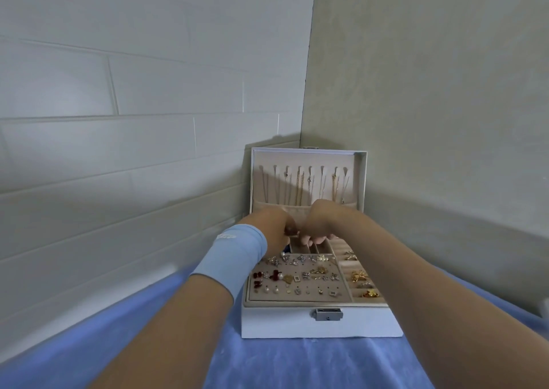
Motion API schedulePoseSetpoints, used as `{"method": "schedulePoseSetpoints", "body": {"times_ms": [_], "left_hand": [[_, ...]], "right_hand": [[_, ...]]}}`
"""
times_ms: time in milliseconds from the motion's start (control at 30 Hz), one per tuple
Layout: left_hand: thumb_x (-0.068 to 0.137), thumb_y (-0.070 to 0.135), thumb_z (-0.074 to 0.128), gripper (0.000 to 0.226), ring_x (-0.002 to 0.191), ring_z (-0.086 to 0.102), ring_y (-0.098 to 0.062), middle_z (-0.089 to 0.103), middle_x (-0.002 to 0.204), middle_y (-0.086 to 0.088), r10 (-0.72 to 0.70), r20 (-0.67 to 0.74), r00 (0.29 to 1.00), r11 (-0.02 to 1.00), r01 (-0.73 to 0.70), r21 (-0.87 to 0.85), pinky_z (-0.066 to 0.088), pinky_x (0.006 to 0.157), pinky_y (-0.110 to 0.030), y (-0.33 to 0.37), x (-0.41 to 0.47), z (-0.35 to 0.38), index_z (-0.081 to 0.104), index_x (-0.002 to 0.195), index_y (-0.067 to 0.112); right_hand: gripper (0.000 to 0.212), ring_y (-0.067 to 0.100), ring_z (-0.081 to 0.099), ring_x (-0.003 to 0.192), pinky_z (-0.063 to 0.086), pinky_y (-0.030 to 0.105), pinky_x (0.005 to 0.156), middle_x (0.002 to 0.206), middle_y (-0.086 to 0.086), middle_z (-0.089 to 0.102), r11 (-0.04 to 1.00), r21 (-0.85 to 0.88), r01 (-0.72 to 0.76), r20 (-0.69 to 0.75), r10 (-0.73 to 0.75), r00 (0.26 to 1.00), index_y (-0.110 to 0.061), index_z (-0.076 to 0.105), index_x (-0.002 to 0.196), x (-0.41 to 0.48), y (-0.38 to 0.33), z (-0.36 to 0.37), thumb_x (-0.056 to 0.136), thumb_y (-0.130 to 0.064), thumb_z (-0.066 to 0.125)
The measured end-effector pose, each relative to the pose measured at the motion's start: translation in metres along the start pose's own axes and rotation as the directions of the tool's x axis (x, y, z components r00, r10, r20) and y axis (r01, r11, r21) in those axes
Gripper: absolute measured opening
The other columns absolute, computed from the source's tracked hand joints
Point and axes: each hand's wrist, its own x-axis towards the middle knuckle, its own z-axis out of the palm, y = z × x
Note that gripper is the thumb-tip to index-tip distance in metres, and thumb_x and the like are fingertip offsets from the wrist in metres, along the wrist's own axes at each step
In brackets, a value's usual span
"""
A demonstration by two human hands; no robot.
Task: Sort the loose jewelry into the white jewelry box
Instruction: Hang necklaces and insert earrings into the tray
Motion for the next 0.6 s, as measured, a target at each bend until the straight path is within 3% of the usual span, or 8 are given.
{"method": "schedulePoseSetpoints", "body": {"times_ms": [67,200,333,400,533,600], "left_hand": [[0.095,0.010,0.047,0.038,0.101,0.064,-0.025,0.067,0.115,0.001,0.043,-0.035,0.998,0.999,-0.043,-0.012,0.055,0.091,-0.037,-0.002,-0.001,0.003,0.067,0.120,0.031],[0.093,0.007,0.047,0.041,0.095,0.065,-0.025,0.068,0.113,0.000,0.062,-0.053,0.997,0.998,-0.063,-0.014,0.056,0.082,-0.032,-0.003,0.001,0.007,0.068,0.119,0.032],[0.093,0.007,0.047,0.041,0.094,0.063,-0.022,0.066,0.112,0.000,0.048,-0.058,0.997,0.999,-0.048,-0.007,0.051,0.075,-0.028,-0.004,0.002,0.008,0.064,0.124,0.028],[0.093,0.008,0.048,0.041,0.097,0.063,-0.022,0.063,0.111,0.000,0.039,-0.057,0.998,0.999,-0.039,0.000,0.053,0.080,-0.029,-0.006,0.003,0.008,0.063,0.127,0.026],[0.091,0.008,0.050,0.046,0.102,0.062,-0.023,0.065,0.122,0.000,0.044,-0.058,0.997,0.998,-0.046,-0.034,0.046,0.076,-0.026,-0.008,0.004,0.011,0.062,0.128,0.031],[0.091,0.008,0.051,0.047,0.105,0.061,-0.023,0.065,0.125,0.001,0.054,-0.074,0.996,0.997,-0.058,-0.056,0.045,0.077,-0.025,-0.009,0.003,0.012,0.062,0.129,0.033]], "right_hand": [[0.012,0.010,0.042,0.057,0.035,0.020,0.058,0.065,-0.001,0.051,0.999,-0.055,-0.003,0.035,0.005,0.999,-0.012,0.065,0.098,0.001,-0.004,-0.002,0.101,-0.018,0.055],[0.023,0.009,0.036,0.052,0.030,0.020,0.052,0.066,0.000,0.053,0.997,-0.057,-0.047,0.091,0.052,0.994,-0.004,0.069,0.113,0.008,-0.005,-0.003,0.101,-0.019,0.056],[0.019,0.009,0.039,0.056,0.037,0.020,0.059,0.094,0.002,0.070,0.997,-0.072,0.002,0.052,0.002,0.999,-0.011,0.065,0.100,0.007,-0.007,-0.003,0.104,-0.018,0.048],[0.026,0.008,0.039,0.054,0.037,0.019,0.056,0.087,-0.004,0.072,0.998,-0.063,0.020,-0.010,-0.020,1.000,-0.015,0.065,0.098,0.003,-0.007,-0.005,0.106,-0.024,0.042],[0.022,0.004,0.030,0.028,0.026,0.013,0.036,0.035,-0.012,0.050,0.998,-0.066,0.004,0.117,0.004,0.993,-0.003,0.065,0.112,-0.008,-0.007,-0.009,0.105,-0.010,0.046],[0.023,0.004,0.026,0.026,0.024,0.013,0.036,0.034,-0.010,0.045,0.996,-0.092,0.008,0.115,0.003,0.993,0.000,0.064,0.118,-0.009,-0.009,-0.009,0.105,-0.012,0.049]]}}
